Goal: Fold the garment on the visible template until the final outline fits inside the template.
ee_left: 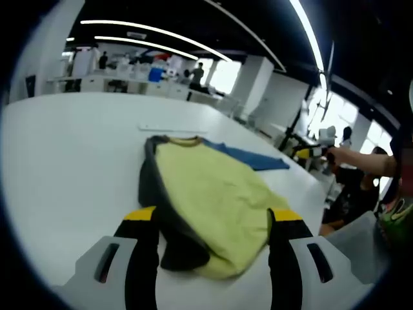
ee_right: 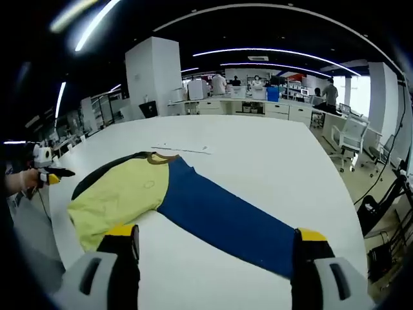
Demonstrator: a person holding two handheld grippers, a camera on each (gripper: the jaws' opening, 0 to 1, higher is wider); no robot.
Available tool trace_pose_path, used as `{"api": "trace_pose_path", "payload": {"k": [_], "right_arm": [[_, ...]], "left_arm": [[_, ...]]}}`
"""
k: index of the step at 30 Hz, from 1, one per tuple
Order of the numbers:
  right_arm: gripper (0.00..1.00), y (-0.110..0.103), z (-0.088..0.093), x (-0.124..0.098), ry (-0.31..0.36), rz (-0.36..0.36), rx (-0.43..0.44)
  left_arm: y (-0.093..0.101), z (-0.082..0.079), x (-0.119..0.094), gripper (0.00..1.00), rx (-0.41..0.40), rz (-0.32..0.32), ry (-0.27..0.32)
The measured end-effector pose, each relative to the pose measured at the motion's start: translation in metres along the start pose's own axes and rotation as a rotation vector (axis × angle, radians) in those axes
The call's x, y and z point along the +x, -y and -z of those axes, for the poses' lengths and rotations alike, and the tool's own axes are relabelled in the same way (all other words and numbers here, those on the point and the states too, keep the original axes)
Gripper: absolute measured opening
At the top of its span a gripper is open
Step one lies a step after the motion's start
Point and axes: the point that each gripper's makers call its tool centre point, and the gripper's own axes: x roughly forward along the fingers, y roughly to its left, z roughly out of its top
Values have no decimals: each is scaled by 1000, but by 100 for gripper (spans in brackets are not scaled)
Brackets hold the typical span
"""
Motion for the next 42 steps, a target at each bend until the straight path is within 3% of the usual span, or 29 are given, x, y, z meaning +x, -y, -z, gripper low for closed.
{"api": "trace_pose_path", "payload": {"k": [7,16,25,31,36,42], "right_arm": [[99,-10,-2,-6,4,-76,-14],[99,-46,-8,-26,51,-149,-13],[99,-67,0,-36,59,-165,-22],[98,-70,7,-40,57,-164,-2],[98,-72,9,-45,52,-155,5],[97,-65,10,-48,52,-140,16]], "left_arm": [[1,3,-5,64,5,-6,-5],[-4,18,-11,61,2,-19,-39],[-14,36,-15,57,-9,-48,-79],[-18,43,-14,40,-21,-55,-93],[-11,48,-8,37,7,-45,-116],[-5,52,3,24,8,-19,-126]]}}
